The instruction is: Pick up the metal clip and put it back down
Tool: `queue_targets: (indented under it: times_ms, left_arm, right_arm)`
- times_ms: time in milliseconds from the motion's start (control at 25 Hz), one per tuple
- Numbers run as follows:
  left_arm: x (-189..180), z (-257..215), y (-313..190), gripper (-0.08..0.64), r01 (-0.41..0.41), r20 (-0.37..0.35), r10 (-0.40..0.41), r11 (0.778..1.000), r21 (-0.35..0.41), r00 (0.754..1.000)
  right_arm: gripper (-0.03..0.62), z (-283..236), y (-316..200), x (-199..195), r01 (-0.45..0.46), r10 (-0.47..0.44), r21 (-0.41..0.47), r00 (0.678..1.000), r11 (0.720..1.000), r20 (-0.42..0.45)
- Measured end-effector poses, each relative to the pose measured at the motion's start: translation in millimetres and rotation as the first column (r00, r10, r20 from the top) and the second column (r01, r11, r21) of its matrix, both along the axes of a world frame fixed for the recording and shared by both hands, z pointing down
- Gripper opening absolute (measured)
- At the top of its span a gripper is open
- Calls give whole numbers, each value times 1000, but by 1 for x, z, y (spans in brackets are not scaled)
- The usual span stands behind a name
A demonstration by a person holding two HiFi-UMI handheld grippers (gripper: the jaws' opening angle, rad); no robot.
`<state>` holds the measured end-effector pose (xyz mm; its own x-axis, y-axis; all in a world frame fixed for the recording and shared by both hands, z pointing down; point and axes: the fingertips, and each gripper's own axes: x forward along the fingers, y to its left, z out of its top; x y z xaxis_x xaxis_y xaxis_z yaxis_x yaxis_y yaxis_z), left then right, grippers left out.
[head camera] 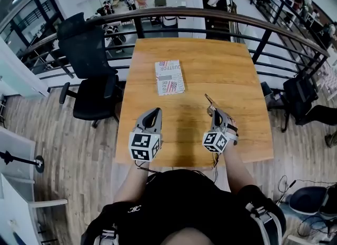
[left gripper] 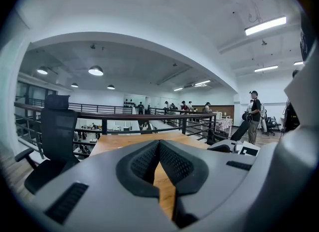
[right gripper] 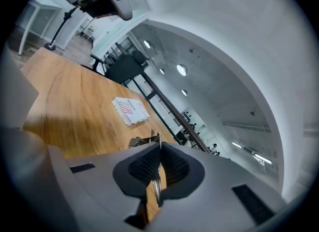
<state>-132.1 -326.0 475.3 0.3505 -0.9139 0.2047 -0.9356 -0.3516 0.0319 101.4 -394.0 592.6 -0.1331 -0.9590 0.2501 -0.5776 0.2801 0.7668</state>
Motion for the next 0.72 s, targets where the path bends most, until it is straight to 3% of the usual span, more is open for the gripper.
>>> queue_targets:
  times_ms: [400, 720]
  left_arm:
    - [-10, -2, 19, 12, 37, 4, -37, 999, 1, 999]
    - [-3, -3, 28, 12, 30, -2, -30, 1000, 0, 1000]
  right_arm:
    - [18, 85, 25, -16, 49, -65, -126, 989, 991, -131]
    - [18, 127, 42, 1, -29, -2, -178, 985, 984, -173]
